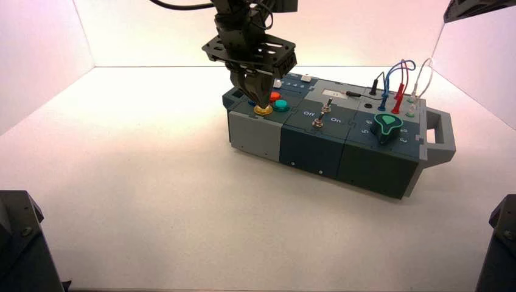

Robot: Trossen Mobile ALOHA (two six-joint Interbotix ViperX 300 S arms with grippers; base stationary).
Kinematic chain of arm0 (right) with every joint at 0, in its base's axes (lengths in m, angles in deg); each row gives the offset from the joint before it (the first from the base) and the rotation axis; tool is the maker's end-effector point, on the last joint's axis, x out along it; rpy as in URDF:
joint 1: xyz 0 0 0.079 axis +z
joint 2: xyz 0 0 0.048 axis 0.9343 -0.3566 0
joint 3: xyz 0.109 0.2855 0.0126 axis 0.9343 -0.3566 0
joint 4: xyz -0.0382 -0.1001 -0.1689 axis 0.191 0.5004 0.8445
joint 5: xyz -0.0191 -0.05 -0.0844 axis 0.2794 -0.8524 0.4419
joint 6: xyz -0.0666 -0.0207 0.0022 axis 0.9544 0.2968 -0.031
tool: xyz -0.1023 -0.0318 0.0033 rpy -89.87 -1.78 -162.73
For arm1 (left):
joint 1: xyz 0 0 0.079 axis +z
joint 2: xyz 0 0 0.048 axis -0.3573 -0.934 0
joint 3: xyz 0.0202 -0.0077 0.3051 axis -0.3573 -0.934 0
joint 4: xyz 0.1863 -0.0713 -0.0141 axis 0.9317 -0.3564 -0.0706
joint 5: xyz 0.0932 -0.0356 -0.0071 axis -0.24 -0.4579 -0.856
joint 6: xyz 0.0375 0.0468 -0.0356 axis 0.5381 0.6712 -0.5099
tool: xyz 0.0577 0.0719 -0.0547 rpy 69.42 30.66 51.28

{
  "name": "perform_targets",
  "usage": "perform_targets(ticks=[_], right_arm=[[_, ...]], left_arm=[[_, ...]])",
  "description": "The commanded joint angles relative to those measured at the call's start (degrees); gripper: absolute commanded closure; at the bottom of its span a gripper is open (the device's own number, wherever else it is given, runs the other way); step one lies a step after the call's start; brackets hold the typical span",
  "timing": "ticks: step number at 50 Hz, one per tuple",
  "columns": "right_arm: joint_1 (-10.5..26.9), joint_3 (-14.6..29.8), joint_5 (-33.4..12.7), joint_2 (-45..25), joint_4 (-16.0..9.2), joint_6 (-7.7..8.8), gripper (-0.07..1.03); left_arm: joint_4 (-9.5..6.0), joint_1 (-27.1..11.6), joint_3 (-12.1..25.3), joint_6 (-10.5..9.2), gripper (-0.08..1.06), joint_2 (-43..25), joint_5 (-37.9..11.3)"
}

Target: Push the yellow button with the left gripper.

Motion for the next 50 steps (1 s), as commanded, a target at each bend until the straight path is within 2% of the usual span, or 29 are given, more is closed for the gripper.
perform_targets(ticks=[1, 24, 50], right_arm=[[0.09, 1.85, 0.26, -0.09, -0.18, 0.09, 0.99], [0.18, 1.76, 0.26, 0.18, -0.18, 0.09, 0.99], [0.18, 1.76, 0.35, 0.18, -0.18, 0.09, 0.99]], left_arm=[[0.26, -0.09, 1.85, 0.18, 1.01, 0.53, 0.44], [0.79, 0.26, 2.11, 0.35, 1.01, -0.88, 0.44], [0.70, 0.62, 1.85, 0.62, 1.01, -0.88, -0.18]])
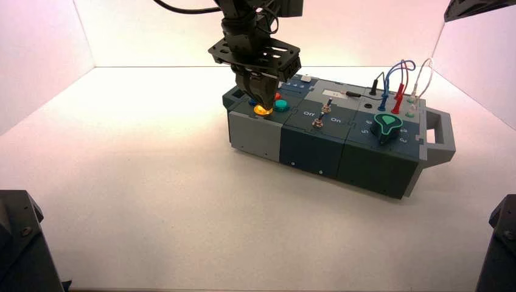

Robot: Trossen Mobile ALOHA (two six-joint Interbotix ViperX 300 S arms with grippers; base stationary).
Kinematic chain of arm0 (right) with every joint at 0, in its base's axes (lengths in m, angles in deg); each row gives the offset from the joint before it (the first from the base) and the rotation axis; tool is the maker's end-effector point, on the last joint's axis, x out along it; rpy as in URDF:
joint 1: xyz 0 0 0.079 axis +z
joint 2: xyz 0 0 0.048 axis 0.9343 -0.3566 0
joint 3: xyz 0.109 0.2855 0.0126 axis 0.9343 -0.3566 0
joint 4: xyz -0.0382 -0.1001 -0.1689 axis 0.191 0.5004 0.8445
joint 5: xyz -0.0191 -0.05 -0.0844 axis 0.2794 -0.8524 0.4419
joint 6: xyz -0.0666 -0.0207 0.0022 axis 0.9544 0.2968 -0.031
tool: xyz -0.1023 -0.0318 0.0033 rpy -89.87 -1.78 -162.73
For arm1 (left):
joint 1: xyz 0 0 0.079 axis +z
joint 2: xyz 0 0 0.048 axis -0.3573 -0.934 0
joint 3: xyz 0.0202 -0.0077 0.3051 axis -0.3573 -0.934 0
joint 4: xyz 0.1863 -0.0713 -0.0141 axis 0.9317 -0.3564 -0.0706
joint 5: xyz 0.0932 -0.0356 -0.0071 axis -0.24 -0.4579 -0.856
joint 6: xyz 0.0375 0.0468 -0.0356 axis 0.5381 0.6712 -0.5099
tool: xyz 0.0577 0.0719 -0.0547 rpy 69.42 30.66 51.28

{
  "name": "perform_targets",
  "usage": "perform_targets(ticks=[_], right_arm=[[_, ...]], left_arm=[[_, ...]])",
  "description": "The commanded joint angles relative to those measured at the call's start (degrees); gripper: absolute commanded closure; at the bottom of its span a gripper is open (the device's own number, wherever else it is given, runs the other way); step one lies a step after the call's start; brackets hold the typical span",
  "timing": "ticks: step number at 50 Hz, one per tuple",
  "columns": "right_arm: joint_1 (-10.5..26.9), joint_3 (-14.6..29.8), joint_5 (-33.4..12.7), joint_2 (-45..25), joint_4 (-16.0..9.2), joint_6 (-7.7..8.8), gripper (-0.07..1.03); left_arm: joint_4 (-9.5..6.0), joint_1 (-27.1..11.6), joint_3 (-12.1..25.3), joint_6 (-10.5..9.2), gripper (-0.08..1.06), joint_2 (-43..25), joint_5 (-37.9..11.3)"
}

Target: Push the yellow button with the left gripper.

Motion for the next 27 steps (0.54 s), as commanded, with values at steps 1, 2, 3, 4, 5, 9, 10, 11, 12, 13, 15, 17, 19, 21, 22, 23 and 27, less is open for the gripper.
perform_targets(ticks=[1, 2, 3, 4, 5, 9, 10, 11, 12, 13, 15, 17, 19, 21, 22, 23, 27], right_arm=[[0.09, 1.76, 0.35, -0.09, -0.26, 0.09, 0.99], [0.09, 1.76, 0.35, -0.09, -0.26, 0.09, 0.99], [0.09, 1.76, 0.35, -0.09, -0.35, 0.09, 0.99], [0.09, 1.67, 0.35, -0.09, -0.44, 0.09, 0.99], [0.09, 1.67, 0.35, -0.09, -0.62, 0.09, 0.99], [0.18, 1.76, 0.35, -0.09, -0.79, 0.09, 0.99], [0.09, 1.85, 0.35, -0.09, -0.88, 0.09, 0.99], [0.09, 1.85, 0.35, -0.09, -0.88, 0.09, 0.99], [0.09, 1.76, 0.35, -0.09, -0.88, 0.09, 0.99], [0.09, 1.76, 0.35, -0.18, -0.97, 0.09, 0.99], [0.09, 1.76, 0.26, -0.18, -0.97, 0.09, 0.99], [0.09, 1.67, 0.26, -0.26, -0.97, 0.09, 0.99], [0.09, 1.67, 0.26, -0.62, -0.97, 0.09, 0.99], [0.09, 1.67, 0.26, -0.79, -0.97, 0.09, 0.99], [0.18, 1.67, 0.26, -0.88, -1.05, 0.09, 0.99], [0.18, 1.76, 0.26, -0.97, -1.14, 0.09, 0.99], [0.44, 1.85, 0.09, -1.32, -1.23, 0.09, 0.99]], left_arm=[[0.18, 0.62, 0.44, 0.35, 1.01, 1.67, -0.70], [0.18, 0.62, 0.35, 0.26, 1.01, 2.11, -0.97], [0.18, 0.62, 0.35, 0.26, 1.01, 2.55, -1.32], [0.18, 0.62, 0.35, 0.35, 1.01, 3.08, -1.67], [0.18, 0.53, 0.35, 0.26, 1.01, 3.25, -1.76], [0.18, 0.62, 0.09, 0.26, 1.01, 4.92, -2.72], [0.18, 0.62, 0.00, 0.26, 1.01, 5.19, -2.90], [0.18, 0.62, -0.09, 0.26, 1.01, 5.54, -2.99], [0.18, 0.62, -0.18, 0.26, 1.01, 5.80, -3.08], [0.18, 0.62, -0.18, 0.35, 1.01, 6.06, -3.25], [0.18, 0.62, -0.35, 0.26, 1.01, 6.42, -3.52], [0.18, 0.62, -0.35, 0.26, 1.01, 6.50, -3.60], [0.18, 0.62, -0.35, 0.18, 1.01, 7.12, -4.22], [0.18, 0.62, -0.35, 0.18, 1.01, 7.38, -4.57], [0.18, 0.62, -0.18, 0.09, 1.01, 7.47, -4.57], [0.18, 0.62, -0.35, 0.09, 1.01, 7.56, -4.66], [0.18, 0.62, -0.44, 0.00, 1.01, 7.73, -4.83]])
